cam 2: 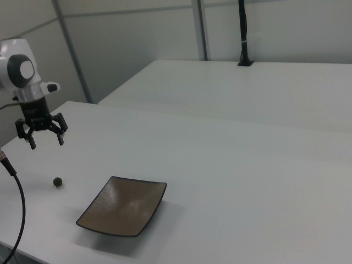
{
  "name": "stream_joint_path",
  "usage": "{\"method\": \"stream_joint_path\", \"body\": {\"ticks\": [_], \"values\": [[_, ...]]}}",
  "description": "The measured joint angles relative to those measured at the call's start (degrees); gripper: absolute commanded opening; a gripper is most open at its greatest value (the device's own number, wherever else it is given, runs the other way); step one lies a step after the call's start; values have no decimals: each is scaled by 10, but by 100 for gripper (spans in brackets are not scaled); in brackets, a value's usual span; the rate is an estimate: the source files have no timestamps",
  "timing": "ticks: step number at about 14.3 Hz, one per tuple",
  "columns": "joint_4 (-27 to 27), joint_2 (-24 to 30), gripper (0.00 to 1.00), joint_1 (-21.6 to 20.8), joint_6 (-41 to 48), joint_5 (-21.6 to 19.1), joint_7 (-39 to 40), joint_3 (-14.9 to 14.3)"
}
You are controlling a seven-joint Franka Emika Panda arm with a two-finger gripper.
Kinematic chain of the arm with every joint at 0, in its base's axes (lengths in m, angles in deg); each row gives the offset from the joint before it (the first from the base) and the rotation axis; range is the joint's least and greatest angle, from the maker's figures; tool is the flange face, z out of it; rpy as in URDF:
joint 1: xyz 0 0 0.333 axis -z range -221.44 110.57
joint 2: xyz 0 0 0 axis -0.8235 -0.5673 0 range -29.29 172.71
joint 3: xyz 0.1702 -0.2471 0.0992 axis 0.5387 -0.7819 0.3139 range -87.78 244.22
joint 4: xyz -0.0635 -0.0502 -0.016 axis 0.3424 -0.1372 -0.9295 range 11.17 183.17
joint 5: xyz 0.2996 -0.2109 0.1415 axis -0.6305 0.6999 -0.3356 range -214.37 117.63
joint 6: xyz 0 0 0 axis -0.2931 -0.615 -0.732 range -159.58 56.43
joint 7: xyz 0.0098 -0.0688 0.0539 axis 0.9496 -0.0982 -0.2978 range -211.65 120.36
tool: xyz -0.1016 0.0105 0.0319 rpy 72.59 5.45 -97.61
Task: Strawberries on a ceramic plate
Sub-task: 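Lower the open gripper over the red strawberry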
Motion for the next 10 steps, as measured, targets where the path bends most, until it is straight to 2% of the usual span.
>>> {"method": "stream_joint_path", "body": {"ticks": [10], "values": [[93,-20,100,-1,-127,0,0,17]]}}
